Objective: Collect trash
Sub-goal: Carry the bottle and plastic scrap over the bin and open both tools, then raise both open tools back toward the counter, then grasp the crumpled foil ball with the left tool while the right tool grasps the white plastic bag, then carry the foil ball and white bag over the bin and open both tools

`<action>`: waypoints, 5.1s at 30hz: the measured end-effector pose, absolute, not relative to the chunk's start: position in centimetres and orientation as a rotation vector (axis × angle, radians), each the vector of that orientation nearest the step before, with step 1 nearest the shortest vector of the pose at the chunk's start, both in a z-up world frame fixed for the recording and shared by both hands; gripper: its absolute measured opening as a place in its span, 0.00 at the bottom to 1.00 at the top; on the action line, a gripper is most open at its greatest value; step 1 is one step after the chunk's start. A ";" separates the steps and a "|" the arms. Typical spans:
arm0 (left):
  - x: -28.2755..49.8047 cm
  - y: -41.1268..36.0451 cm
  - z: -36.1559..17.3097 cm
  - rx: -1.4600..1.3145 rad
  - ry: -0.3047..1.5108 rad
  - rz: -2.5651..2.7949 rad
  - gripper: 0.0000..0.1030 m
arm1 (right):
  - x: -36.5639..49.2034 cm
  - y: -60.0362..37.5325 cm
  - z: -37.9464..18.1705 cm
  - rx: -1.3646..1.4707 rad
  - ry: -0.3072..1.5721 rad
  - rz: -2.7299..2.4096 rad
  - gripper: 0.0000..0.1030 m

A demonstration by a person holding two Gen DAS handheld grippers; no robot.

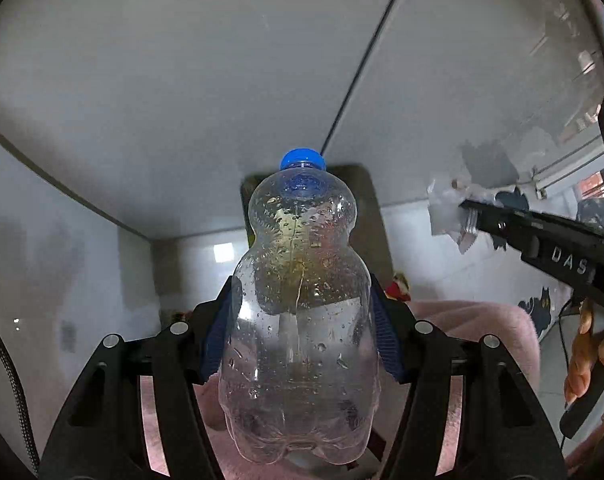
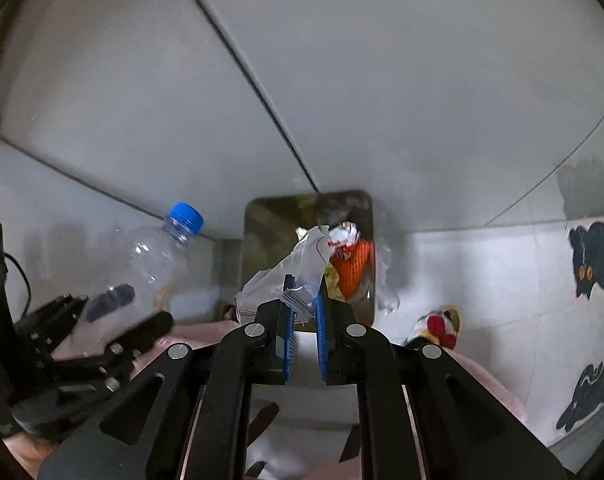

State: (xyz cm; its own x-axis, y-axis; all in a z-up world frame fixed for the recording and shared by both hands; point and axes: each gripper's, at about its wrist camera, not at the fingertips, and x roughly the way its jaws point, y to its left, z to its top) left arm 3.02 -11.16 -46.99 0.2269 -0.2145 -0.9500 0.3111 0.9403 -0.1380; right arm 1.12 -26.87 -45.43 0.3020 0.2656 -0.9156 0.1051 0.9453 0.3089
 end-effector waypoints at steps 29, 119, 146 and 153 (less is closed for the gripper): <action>7.7 -11.8 -51.4 0.094 1.363 -0.315 0.84 | 7.4 -27.2 -49.7 0.375 1.360 0.089 0.60; 32.7 -4.5 -15.7 0.054 0.877 -0.227 0.26 | 25.0 -24.9 -14.3 0.260 0.798 0.185 0.16; 5.9 -4.6 -11.7 0.055 0.767 -0.289 0.26 | 1.2 -27.5 -11.7 0.205 0.719 0.227 0.11; 1.2 -5.7 -16.1 0.049 0.807 -0.347 0.26 | -3.1 -27.4 -15.6 0.187 0.789 0.221 0.08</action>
State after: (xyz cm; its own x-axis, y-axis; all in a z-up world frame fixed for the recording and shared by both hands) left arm 1.15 -5.69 -16.08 0.6383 -0.2850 -0.7150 0.3222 0.9426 -0.0880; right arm -3.14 -27.39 -15.55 0.6840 0.2652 -0.6796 -0.1264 0.9606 0.2476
